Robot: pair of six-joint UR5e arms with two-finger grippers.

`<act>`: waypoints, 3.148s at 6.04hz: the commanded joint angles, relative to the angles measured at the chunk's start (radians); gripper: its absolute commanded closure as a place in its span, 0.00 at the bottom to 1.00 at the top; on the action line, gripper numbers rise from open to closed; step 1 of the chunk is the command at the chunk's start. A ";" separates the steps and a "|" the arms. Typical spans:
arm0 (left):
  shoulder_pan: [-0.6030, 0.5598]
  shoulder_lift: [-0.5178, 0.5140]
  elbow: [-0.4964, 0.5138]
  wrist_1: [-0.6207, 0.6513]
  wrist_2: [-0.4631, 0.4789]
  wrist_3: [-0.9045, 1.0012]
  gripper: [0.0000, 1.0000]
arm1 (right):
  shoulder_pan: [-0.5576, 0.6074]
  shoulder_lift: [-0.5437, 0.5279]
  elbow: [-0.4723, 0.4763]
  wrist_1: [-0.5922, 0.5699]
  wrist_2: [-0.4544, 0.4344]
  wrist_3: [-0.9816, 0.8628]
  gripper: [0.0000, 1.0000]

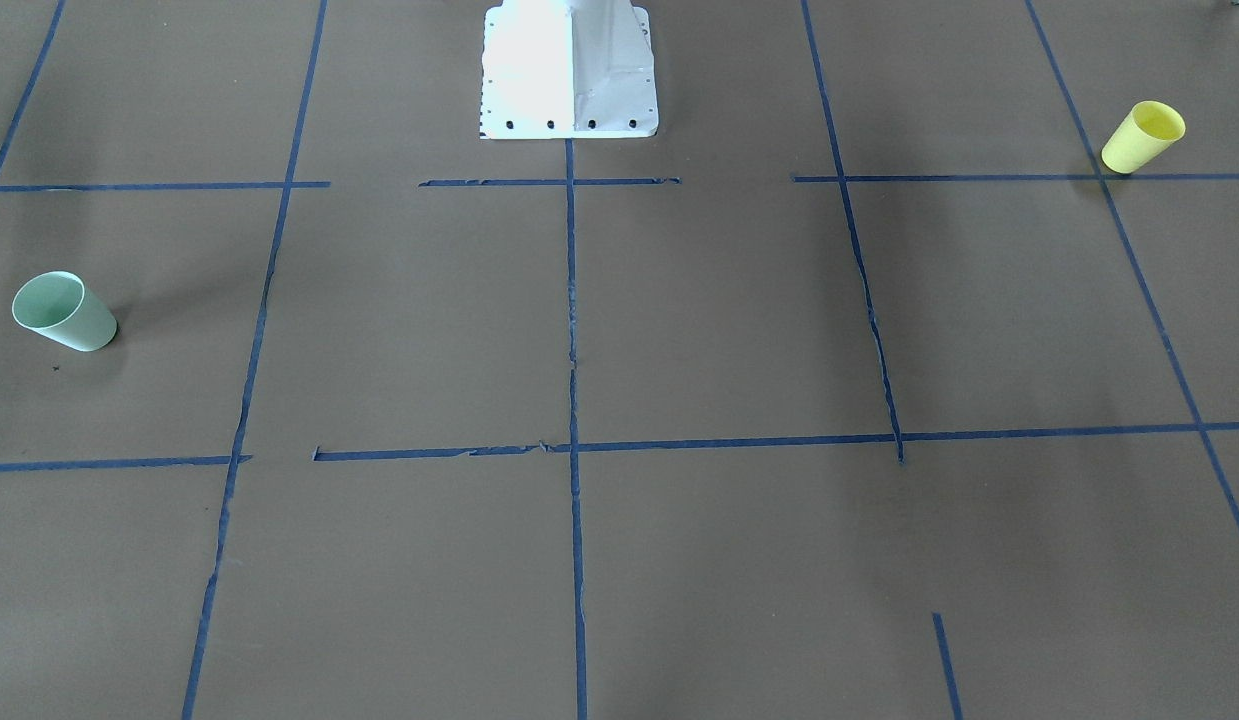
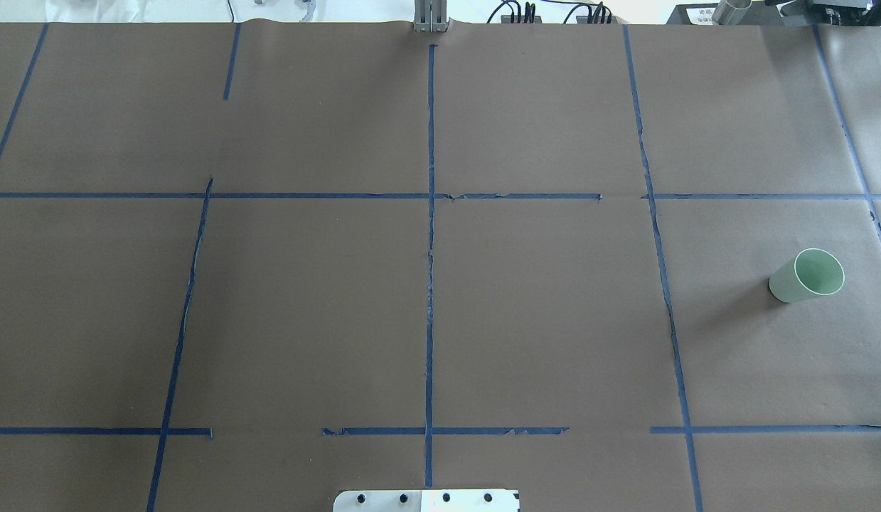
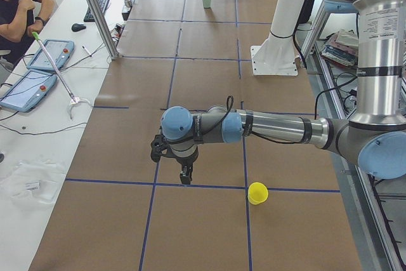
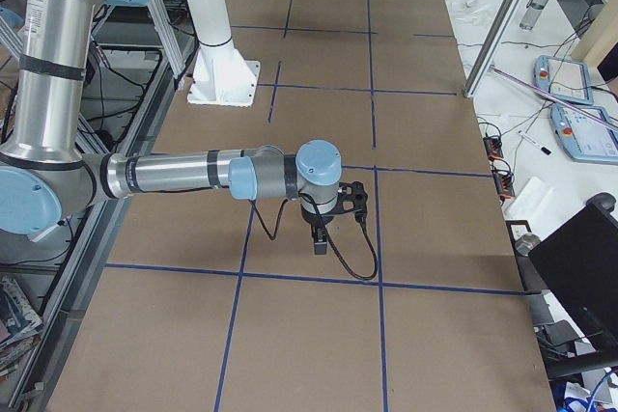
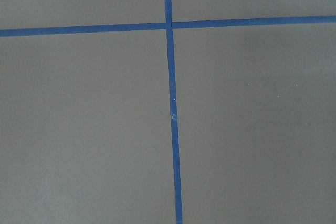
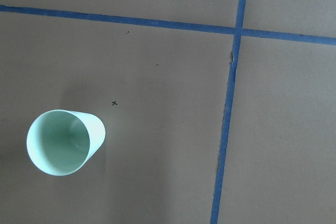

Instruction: Transfer and stack yellow cup on green cup

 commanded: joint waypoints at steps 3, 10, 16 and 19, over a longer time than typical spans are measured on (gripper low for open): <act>0.000 0.030 -0.039 -0.015 0.023 0.005 0.00 | 0.000 -0.001 -0.002 0.002 0.000 0.000 0.00; 0.003 0.096 -0.098 -0.021 0.011 0.002 0.00 | 0.000 -0.011 0.022 0.014 0.002 -0.014 0.00; 0.043 0.204 -0.120 -0.137 0.001 0.002 0.00 | -0.002 -0.024 0.018 0.014 0.059 -0.005 0.00; 0.100 0.335 -0.115 -0.196 0.012 0.011 0.00 | -0.003 -0.036 0.045 0.035 0.074 -0.008 0.00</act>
